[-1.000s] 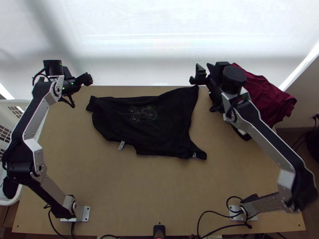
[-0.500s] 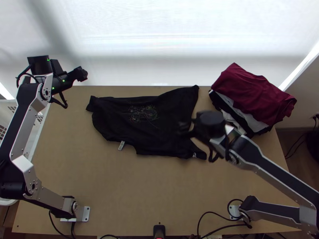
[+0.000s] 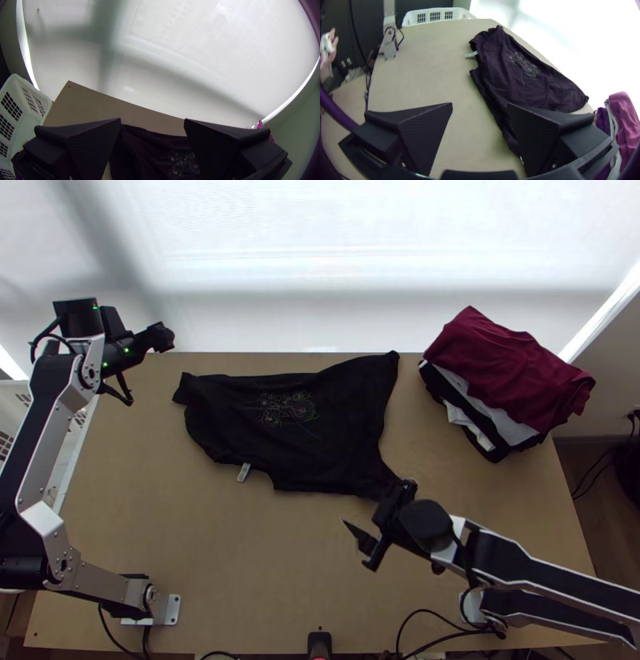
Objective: Fold the t-shirt
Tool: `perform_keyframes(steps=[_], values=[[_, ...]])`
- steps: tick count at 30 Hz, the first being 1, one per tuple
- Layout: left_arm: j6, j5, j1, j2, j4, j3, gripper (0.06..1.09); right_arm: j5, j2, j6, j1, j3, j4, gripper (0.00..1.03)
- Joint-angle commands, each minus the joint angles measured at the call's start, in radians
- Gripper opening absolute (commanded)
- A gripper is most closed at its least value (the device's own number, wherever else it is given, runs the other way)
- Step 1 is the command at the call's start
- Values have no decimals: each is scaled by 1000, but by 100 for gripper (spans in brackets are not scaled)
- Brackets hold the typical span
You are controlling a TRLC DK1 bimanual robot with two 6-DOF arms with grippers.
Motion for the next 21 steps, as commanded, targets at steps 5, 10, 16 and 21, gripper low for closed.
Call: perform_keyframes(steps=[5,10,16,21], values=[[10,-9,-3,-27,9,-35,98,-3,-36,-324,12,-170,146,72],[12,-9,-4,-26,15,-34,98,-3,21,-392,12,-224,305,47],[21,-11,-4,-26,16,-28,98,-3,102,-424,3,-247,429,39],[21,-11,-4,-22,16,-29,98,-10,197,-422,-2,-238,488,39]])
